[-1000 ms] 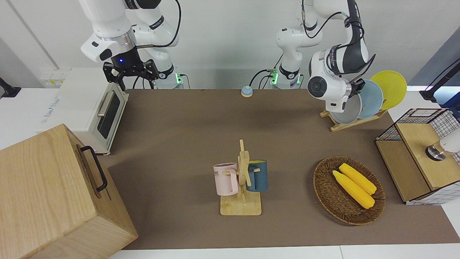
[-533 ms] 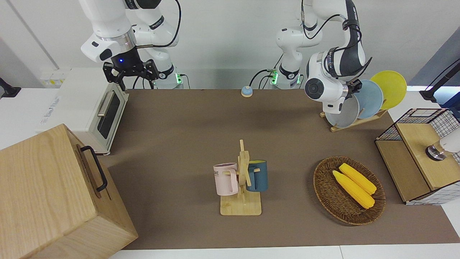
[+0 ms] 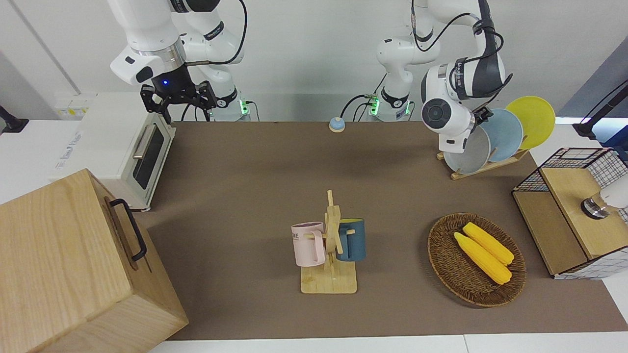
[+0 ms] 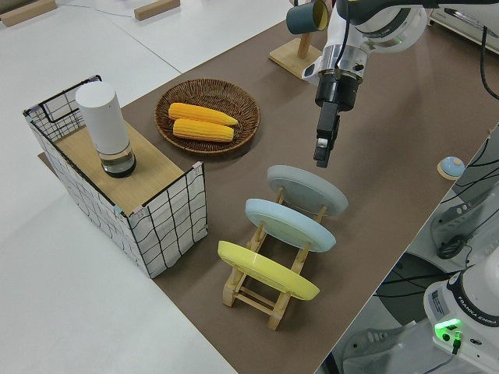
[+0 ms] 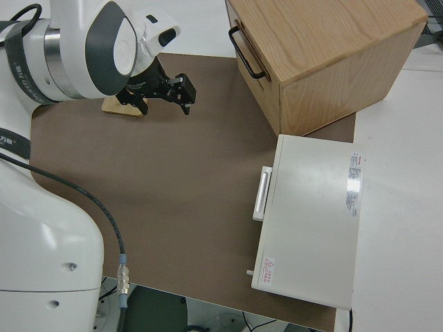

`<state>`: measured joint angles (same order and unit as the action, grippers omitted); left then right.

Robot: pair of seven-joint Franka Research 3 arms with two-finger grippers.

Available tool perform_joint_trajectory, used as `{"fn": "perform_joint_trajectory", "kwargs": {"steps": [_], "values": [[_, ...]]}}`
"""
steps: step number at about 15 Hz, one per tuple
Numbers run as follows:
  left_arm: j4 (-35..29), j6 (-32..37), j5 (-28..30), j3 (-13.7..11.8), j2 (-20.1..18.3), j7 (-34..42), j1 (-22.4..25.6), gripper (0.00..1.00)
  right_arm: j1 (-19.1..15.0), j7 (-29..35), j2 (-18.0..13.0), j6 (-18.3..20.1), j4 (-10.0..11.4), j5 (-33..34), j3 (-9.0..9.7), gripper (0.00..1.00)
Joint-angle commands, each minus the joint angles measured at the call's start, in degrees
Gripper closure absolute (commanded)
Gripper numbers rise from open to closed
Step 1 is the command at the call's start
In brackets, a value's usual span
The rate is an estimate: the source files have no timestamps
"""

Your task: Pick gray plate from table and place it on lower plate rack with left arm

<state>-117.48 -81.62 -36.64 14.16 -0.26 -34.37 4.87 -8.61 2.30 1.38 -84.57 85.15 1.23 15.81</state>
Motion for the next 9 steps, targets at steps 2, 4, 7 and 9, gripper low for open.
{"fn": "perform_joint_trajectory", "kwargs": {"steps": [2, 4, 7, 9], "values": [[11.20, -0.38, 17.71, -7.02, -0.88, 7.80, 0.58, 0.08, -1.06, 0.69, -0.15, 0.72, -0.51, 0.08, 0.98, 0.017], [15.25, -0.91, 23.69, -10.62, -0.79, 11.76, 0.41, 0.06, -1.06, 0.69, -0.15, 0.81, -0.51, 0.08, 0.98, 0.017], [19.83, -1.26, 33.44, -14.42, -0.79, 16.15, -0.30, 0.04, -1.06, 0.69, -0.15, 0.81, -0.51, 0.08, 0.98, 0.017], [21.40, -1.61, 38.11, -15.39, -0.79, 22.65, -0.30, 0.03, -1.06, 0.69, -0.15, 0.81, -0.51, 0.08, 0.98, 0.017]]}}
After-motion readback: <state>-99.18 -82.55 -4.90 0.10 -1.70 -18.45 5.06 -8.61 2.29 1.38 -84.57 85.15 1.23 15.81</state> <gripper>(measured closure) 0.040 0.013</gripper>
